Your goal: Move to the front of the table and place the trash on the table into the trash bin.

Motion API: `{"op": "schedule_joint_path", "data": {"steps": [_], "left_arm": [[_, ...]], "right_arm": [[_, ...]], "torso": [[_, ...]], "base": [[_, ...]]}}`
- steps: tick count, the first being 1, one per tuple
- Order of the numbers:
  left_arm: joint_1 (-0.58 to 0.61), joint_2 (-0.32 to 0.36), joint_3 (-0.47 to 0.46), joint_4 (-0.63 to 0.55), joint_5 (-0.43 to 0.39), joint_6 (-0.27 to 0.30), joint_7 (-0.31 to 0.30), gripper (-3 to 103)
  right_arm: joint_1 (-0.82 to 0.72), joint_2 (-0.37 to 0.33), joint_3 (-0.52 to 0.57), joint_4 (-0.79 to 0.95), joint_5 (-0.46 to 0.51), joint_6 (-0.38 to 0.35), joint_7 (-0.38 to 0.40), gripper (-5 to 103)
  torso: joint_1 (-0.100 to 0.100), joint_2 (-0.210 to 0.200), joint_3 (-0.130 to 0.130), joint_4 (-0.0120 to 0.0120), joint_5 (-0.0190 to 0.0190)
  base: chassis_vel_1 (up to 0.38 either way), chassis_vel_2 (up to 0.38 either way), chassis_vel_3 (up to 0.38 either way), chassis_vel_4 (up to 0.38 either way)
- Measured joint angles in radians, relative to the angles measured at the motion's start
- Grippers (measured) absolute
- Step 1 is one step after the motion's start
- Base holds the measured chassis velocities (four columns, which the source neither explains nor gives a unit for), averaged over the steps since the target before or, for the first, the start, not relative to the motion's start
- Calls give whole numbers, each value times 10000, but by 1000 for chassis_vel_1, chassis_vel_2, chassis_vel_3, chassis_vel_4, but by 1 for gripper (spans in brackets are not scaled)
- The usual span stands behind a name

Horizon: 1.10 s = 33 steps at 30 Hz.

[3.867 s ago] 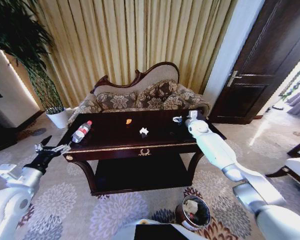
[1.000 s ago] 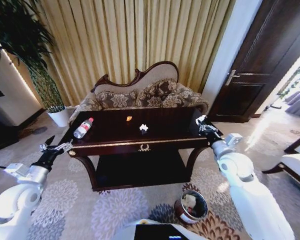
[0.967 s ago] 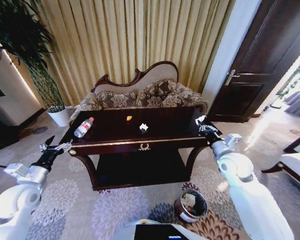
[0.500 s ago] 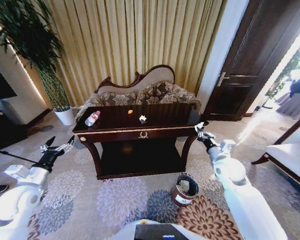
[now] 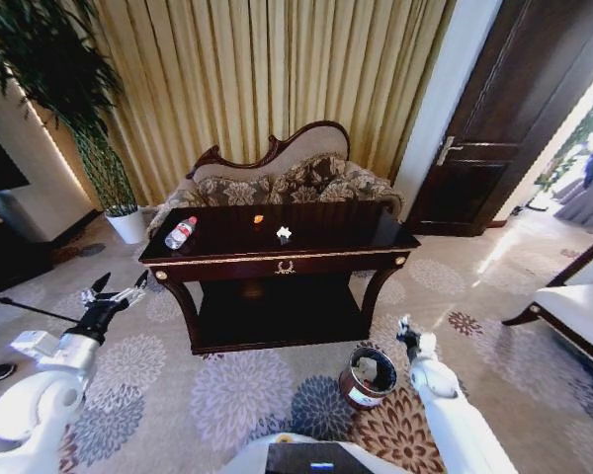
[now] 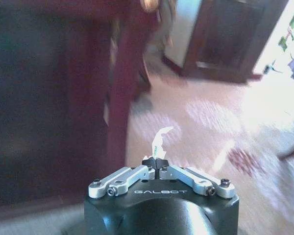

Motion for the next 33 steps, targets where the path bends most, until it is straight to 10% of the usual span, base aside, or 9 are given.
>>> {"op": "schedule_joint_path", "data": {"steps": [14,33], "left_arm": [[-59,-85,53,-124,43,14,4,100],[-43,-119,3,-210,58,30,9,100]], "right_arm": [[545,706,-162,-1902,-965,708,0,-3],[511,816,-134,-1354,-921,1026,0,61]], "torso": [[6,-5,2,3,1],[7,-5,3,1,1]], "base": [[0,0,0,0],[0,0,0,0]]}}
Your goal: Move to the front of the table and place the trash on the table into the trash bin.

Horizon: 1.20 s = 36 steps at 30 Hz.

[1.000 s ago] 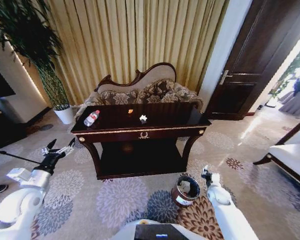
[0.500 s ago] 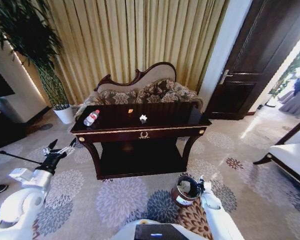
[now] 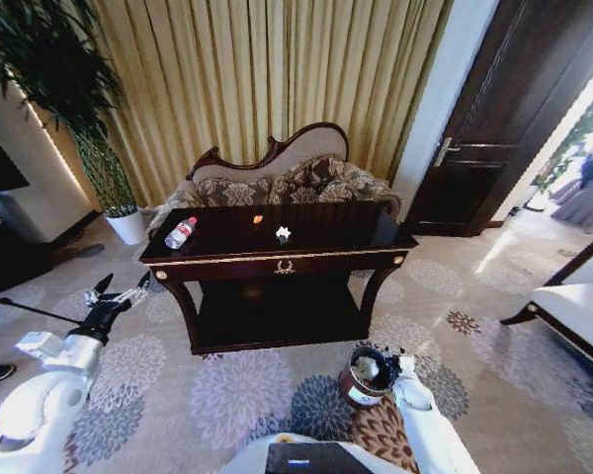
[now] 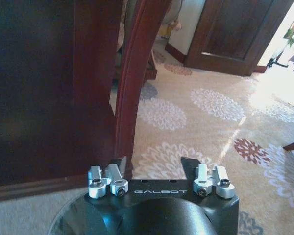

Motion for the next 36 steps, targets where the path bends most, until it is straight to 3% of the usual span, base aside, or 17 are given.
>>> {"op": "schedule_joint_path", "data": {"steps": [2,3,6,7,9,10,12,14,17,19,22,36], "left_arm": [[0,-11,0,-2,1,0,0,100],[0,-11,0,-2,1,0,0,100],[29,-27,0,-12,17,1,-3,100],[29,-27,0,-12,17,1,-3,100],[45,-60,4,-52,27,1,-3,100],[45,-60,4,-52,27,1,-3,100],[24,-85,33,-72,32,0,-4,100],[20,-87,37,-73,33,1,-4,100],[-13,-100,65,-110,40,8,-15,100],[-13,-100,65,-113,40,9,-15,100],[0,-92,35,-119,37,9,-14,100],[-60,13,70,-148,33,29,-13,100]], "right_arm": [[-114,-33,51,647,632,177,0,73],[-114,-33,51,647,632,177,0,73],[-362,-304,174,2947,2087,360,5,89],[-362,-304,174,2947,2087,360,5,89],[-514,-576,175,4643,2800,285,4,97],[-514,-576,175,4643,2800,285,4,97],[-545,-883,23,6237,3447,209,5,100],[-539,-924,1,6418,3512,180,6,100],[-499,-1487,-437,8580,4402,-676,4,100],[-525,-1591,-518,8935,4634,-874,4,100],[-574,-1754,-581,9325,4877,-1123,3,100],[-743,-1735,-662,9263,4604,-1007,0,100]], "torso": [[0,0,0,0,2],[0,0,0,0,2],[0,0,0,1,1],[0,0,0,1,1],[0,0,0,4,-5],[0,0,0,4,-5],[0,1,-1,-1,-1],[-1,1,-1,0,-2],[0,1,-1,2,-3],[0,0,-1,2,-3],[0,1,-1,1,-2],[-2,2,-1,2,0]], "base": [[0,0,0,0],[0,0,0,0],[0,0,0,0],[0,0,0,0],[0,0,0,0],[0,0,0,0],[0,0,0,0],[0,0,0,0],[0,0,0,0],[0,0,0,0],[0,0,0,0],[-25,13,20,-21]]}}
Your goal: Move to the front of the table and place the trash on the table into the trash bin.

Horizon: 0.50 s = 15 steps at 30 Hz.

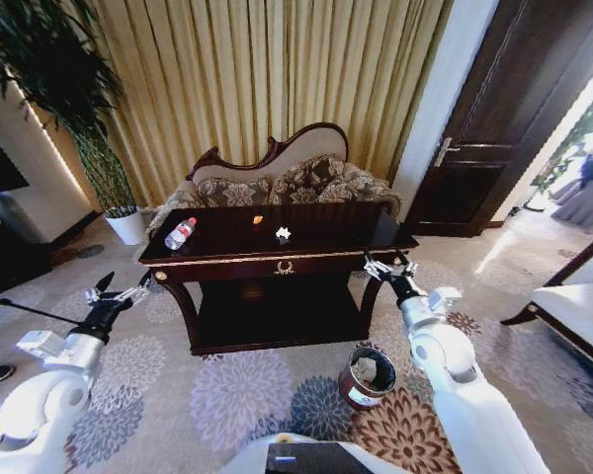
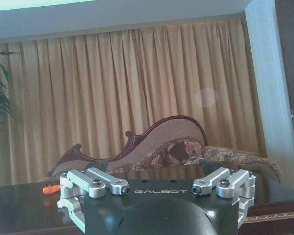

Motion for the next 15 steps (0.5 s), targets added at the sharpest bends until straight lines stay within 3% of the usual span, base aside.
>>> {"op": "schedule_joint_path", "data": {"steps": [7,15], "left_arm": [[16,-13,-20,-2,5,11,-1,100],[23,-101,-10,-16,64,18,-2,100]], "right_arm": [[30,-7,-7,-22,-54,5,0,100],[28,1,-26,-22,-67,10,0,100]], "torso": [[0,0,0,-2,-2],[4,-2,2,-1,-4]], "base": [[-181,184,162,-158],[-258,269,280,-260]]}}
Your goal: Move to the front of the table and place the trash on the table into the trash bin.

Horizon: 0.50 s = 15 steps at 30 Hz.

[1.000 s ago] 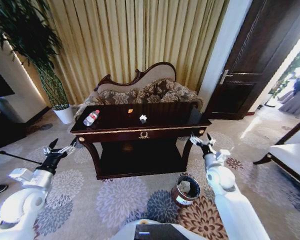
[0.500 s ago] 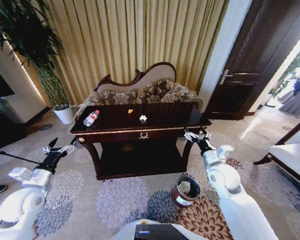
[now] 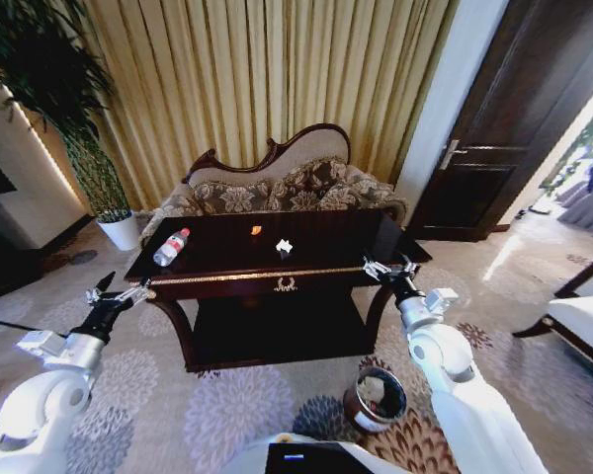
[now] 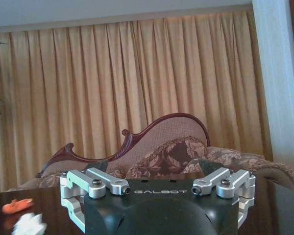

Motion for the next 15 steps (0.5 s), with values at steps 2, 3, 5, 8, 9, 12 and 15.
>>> {"op": "schedule_joint_path", "data": {"steps": [2,3,5,8,9,12,15], "left_arm": [[10,-25,15,-5,24,0,-1,100],[10,-25,15,-5,24,0,-1,100],[17,-45,33,-12,43,1,-1,100],[37,-70,53,-30,51,5,9,100],[41,-80,60,-31,57,6,12,100],[47,-110,92,-32,94,8,22,100],[46,-155,155,-77,112,9,39,100]], "right_arm": [[-21,11,-9,33,8,-18,0,100],[-21,11,-9,33,8,-18,0,100],[-24,19,-39,54,20,-57,0,100],[-44,20,-61,38,-11,-65,0,100],[-65,20,-86,43,-25,-99,0,100],[-77,-44,-302,197,-23,-384,0,100],[100,-233,-812,338,19,-743,0,100]], "torso": [[2,-2,1,0,5],[2,-2,1,0,5],[8,-5,3,0,4],[12,-6,4,-1,3],[12,-6,4,-2,3],[3,-4,1,-2,2],[-13,6,-5,0,1]], "base": [[-276,268,266,-279],[-264,268,264,-273],[-215,225,236,-198],[-170,180,153,-144],[-104,61,68,-88],[-7,40,-13,-18],[0,0,0,0]]}}
